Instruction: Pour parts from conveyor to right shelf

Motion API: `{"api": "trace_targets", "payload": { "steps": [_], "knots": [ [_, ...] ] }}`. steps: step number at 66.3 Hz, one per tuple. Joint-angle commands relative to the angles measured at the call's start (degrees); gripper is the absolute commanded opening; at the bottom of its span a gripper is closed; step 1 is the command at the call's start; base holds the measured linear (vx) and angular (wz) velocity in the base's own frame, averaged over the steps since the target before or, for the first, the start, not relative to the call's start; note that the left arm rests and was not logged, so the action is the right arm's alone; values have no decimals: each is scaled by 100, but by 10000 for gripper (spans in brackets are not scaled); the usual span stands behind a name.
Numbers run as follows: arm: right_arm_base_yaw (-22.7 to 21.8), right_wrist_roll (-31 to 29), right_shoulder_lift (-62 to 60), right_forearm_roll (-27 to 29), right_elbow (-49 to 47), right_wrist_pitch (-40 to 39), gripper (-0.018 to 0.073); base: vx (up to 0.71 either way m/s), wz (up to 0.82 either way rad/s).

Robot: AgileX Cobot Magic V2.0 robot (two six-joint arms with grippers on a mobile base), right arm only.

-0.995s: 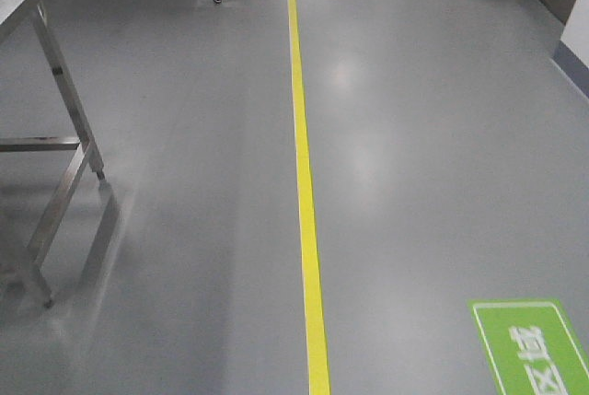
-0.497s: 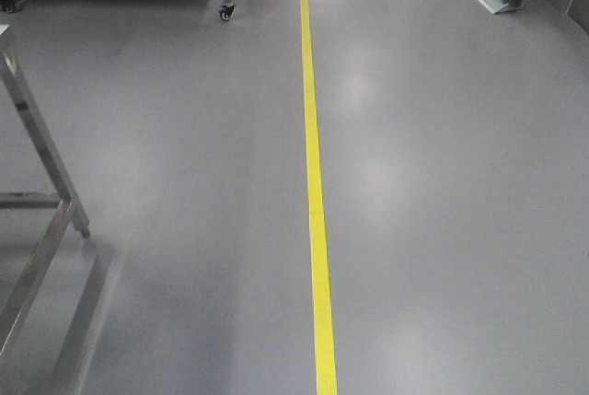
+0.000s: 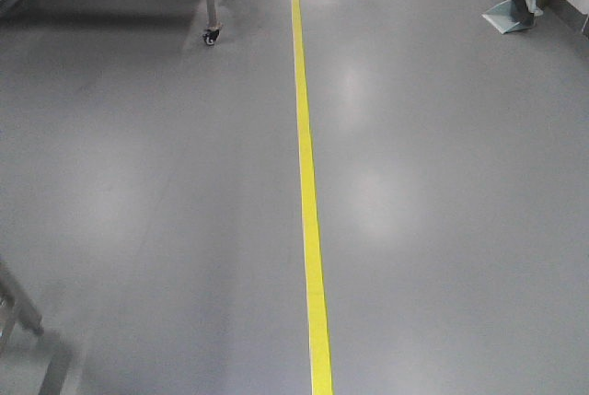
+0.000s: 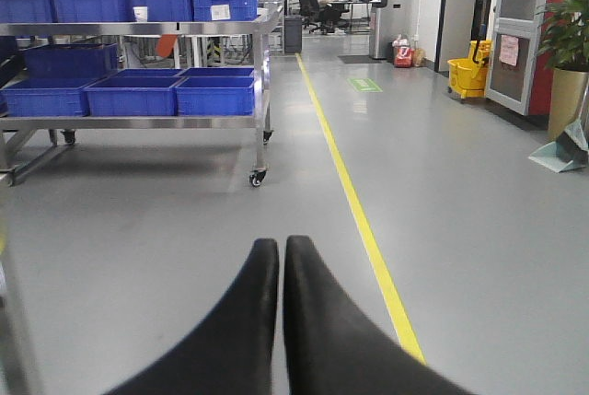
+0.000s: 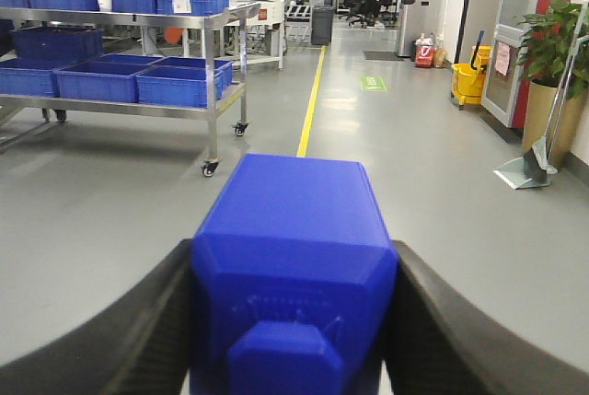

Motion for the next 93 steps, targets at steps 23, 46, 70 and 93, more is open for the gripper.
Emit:
{"api": "trace_targets", "payload": {
  "steps": [23, 46, 70, 93],
  "knots": [
    [-23, -54, 61, 23, -153, -445, -4, 73, -3],
    [-23, -54, 61, 23, -153, -445, -4, 75, 4],
    [-23, -54, 61, 23, -153, -445, -4, 72, 3],
    [-23, -54, 61, 23, -153, -445, -4, 72, -2]
  ]
}}
